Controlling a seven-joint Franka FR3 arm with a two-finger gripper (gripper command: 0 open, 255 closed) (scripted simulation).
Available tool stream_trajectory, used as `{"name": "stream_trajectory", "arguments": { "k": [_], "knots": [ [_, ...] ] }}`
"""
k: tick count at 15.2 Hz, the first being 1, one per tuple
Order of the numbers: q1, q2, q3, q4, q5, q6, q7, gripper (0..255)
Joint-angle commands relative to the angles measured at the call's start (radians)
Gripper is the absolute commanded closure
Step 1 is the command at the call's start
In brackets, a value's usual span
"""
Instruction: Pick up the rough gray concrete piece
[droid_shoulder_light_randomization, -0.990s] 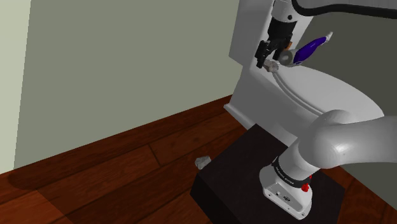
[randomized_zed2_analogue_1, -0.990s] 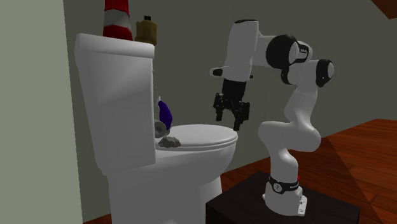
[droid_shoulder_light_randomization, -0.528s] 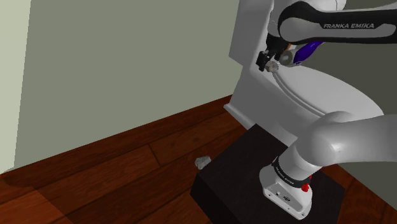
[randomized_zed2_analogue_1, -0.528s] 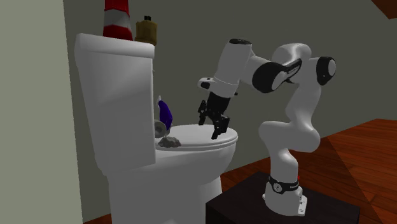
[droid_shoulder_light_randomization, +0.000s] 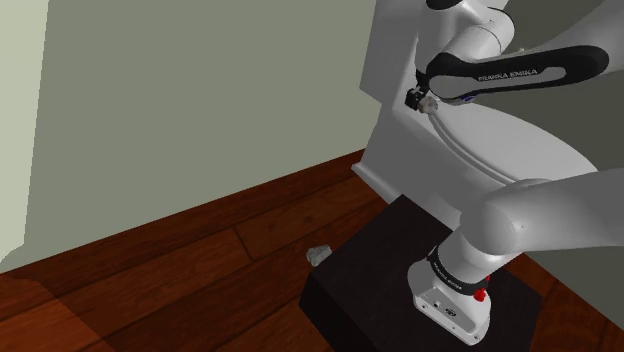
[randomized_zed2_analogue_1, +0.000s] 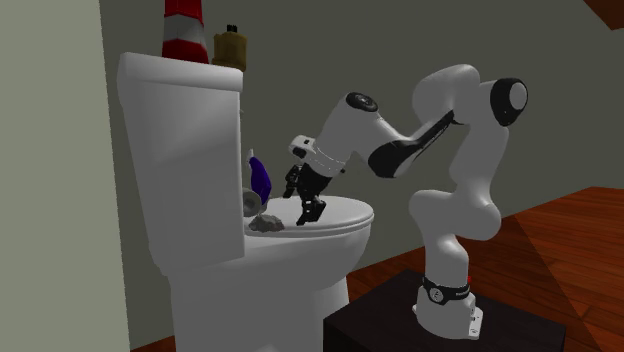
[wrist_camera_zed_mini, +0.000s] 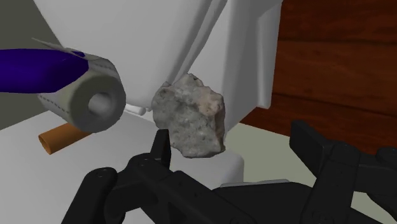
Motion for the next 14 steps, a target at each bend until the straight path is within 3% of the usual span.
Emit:
{"name": "stream_trajectory", "arguments": {
  "k": [1,2,11,12,14],
  "knots": [
    [-0.045,0.056,-0.010,0.021,-0.104,0.065,0.032,0],
    [-0.062,0.077,-0.012,0.028,-0.146,0.089,0.051,0],
    [-0.083,0.130,-0.012,-0.022,-0.218,0.162,0.148,0],
    [-0.084,0.131,-0.013,-0.023,-0.219,0.164,0.149,255],
    [-0.084,0.131,-0.014,-0.023,-0.220,0.165,0.148,255]
  ]
}}
